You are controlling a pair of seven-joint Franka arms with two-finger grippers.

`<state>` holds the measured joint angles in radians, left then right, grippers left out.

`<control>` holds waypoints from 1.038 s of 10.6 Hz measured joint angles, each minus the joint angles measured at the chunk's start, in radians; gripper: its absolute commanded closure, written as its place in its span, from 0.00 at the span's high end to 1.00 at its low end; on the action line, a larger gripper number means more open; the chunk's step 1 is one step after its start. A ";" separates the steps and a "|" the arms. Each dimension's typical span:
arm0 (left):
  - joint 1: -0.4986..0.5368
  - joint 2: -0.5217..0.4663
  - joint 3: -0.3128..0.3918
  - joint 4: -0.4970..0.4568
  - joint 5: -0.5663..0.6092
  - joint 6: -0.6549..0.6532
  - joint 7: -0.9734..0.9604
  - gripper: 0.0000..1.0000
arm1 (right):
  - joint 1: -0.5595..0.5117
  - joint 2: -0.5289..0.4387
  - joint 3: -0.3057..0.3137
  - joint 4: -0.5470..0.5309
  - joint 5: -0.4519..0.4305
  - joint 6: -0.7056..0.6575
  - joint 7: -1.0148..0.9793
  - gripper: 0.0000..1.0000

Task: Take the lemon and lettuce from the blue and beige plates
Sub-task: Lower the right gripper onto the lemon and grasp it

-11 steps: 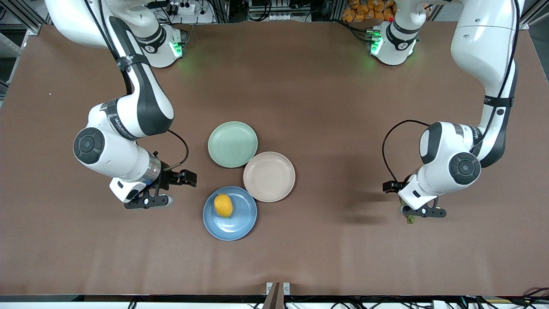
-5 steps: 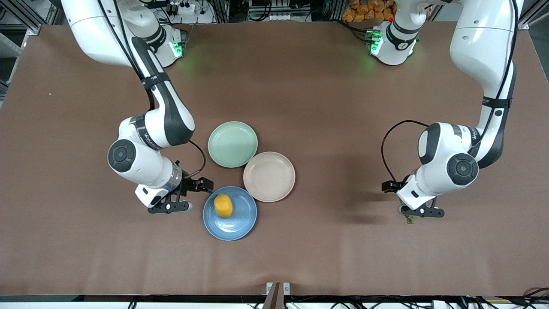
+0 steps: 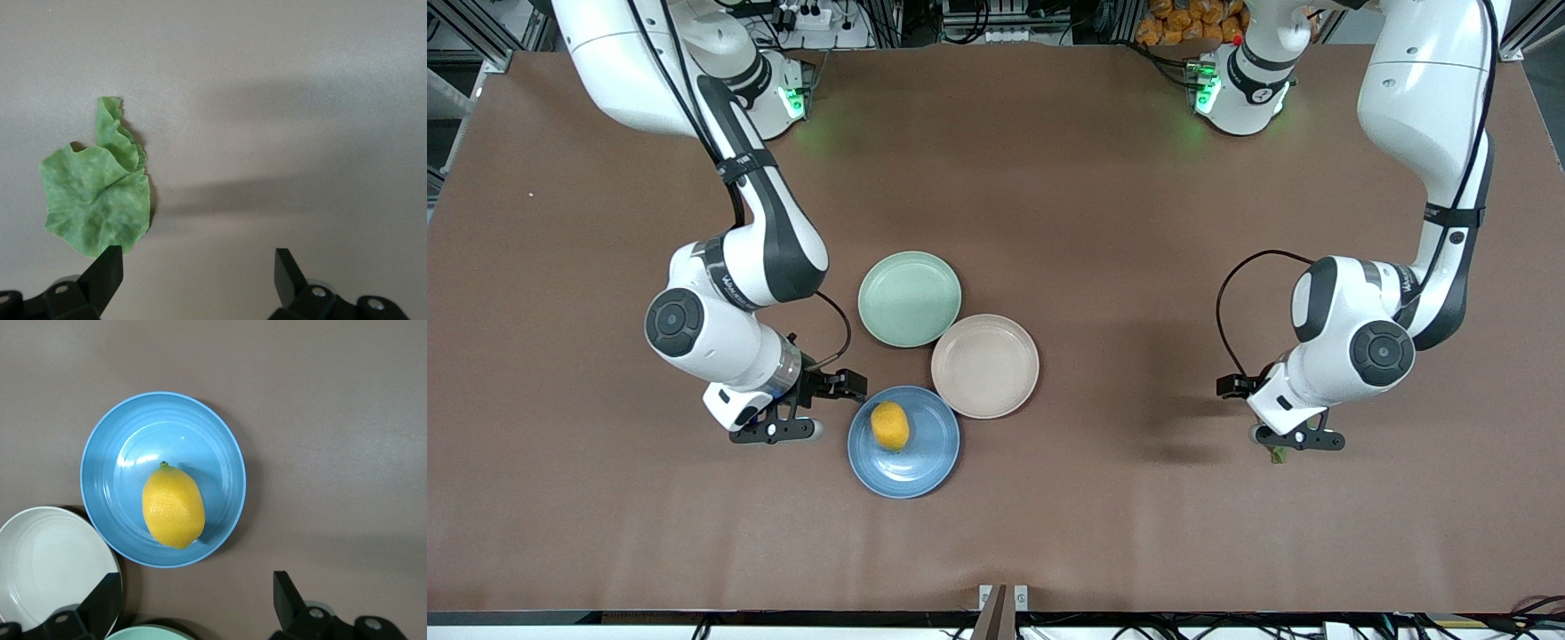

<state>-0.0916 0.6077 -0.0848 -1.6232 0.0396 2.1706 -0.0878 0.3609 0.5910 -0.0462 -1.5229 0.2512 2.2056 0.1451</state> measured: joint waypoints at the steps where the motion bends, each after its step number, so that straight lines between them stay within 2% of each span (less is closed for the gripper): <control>1: 0.000 0.002 0.000 0.000 0.000 0.000 0.000 1.00 | 0.000 0.000 0.000 0.000 0.000 -0.001 0.000 1.00; 11: 0.000 0.006 0.000 0.000 0.000 0.000 0.000 1.00 | 0.009 0.027 0.004 -0.001 0.002 -0.002 0.002 1.00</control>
<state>-0.0911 0.6137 -0.0844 -1.6233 0.0396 2.1706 -0.0878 0.3697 0.6177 -0.0422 -1.5237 0.2529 2.2040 0.1475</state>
